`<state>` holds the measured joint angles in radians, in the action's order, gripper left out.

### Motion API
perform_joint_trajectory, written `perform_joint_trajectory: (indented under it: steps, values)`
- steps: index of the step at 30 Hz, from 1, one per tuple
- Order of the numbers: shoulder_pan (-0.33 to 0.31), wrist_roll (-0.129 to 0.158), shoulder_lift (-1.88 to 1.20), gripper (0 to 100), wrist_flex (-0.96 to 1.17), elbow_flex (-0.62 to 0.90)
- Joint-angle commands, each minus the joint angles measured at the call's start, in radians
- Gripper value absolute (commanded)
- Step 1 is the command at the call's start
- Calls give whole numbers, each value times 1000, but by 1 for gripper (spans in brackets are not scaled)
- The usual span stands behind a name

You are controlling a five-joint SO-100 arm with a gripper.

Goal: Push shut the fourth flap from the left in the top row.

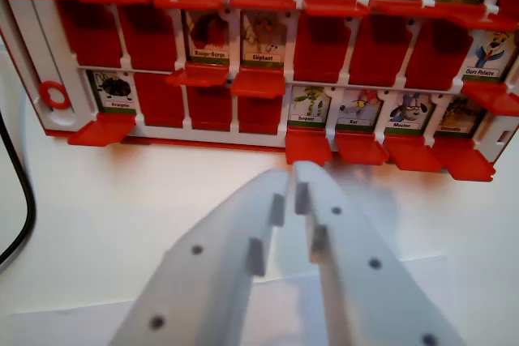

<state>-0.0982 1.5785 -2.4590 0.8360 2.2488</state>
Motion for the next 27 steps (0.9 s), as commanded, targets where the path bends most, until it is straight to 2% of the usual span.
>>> perform_joint_trajectory:
  steps: [1,8,17,27]
  values:
    - [-9,3,61,0,-104,-9]
    - [-8,8,216,0,-224,-41]
    - [14,0,356,0,-302,-106]
    - [41,15,462,0,-371,-161]
